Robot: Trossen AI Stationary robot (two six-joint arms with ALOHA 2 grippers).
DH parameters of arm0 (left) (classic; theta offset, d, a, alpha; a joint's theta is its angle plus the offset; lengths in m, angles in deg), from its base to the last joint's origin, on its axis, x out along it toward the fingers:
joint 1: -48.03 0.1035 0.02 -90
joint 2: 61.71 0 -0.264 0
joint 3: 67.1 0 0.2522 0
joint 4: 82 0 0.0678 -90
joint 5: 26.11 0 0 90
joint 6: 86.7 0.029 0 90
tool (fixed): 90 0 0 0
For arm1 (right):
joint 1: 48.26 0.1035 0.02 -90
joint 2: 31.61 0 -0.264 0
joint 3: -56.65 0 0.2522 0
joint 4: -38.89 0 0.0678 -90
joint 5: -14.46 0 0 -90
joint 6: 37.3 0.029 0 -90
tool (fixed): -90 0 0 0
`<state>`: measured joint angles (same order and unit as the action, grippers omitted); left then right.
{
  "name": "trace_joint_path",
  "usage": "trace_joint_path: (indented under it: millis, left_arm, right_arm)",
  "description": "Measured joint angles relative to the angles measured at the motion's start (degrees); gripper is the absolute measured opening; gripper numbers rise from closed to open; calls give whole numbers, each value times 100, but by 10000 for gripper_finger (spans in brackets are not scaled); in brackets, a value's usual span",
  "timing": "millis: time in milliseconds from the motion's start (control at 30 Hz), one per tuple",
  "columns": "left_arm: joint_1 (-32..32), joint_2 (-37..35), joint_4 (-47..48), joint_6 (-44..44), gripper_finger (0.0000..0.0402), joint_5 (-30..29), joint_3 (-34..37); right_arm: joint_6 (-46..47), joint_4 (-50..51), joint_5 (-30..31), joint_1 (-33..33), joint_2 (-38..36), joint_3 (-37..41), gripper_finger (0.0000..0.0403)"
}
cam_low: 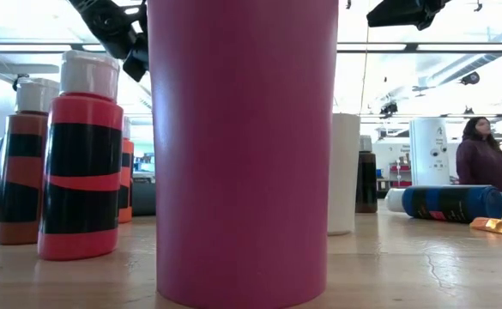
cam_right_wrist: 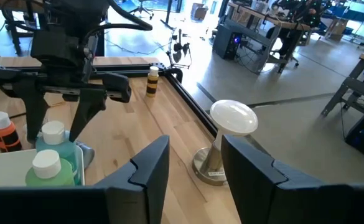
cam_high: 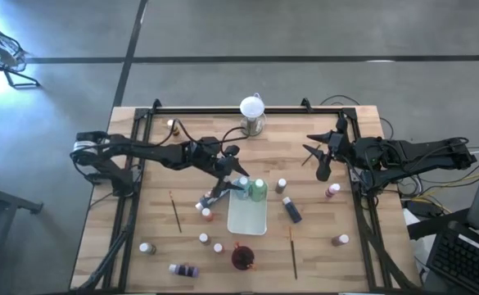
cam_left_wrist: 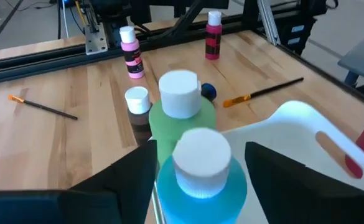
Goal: Pick & Place Paint Supplies
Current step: Put the light blue paint bottle into the white bin, then put the gold paint brush into the red cup
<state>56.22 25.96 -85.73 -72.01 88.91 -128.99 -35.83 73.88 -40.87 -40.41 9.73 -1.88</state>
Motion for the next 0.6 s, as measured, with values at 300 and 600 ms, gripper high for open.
trace_joint_path:
  millis: [300,600]
  left_arm:
    - [0,-942,1756,-113,256,7,-253]
    - [-82,-2607,3657,-542,253,-628,-217]
  right_arm:
    - [92,90,-4,0,-2,0,174]
    - [270,270,-2,-2,0,0,185]
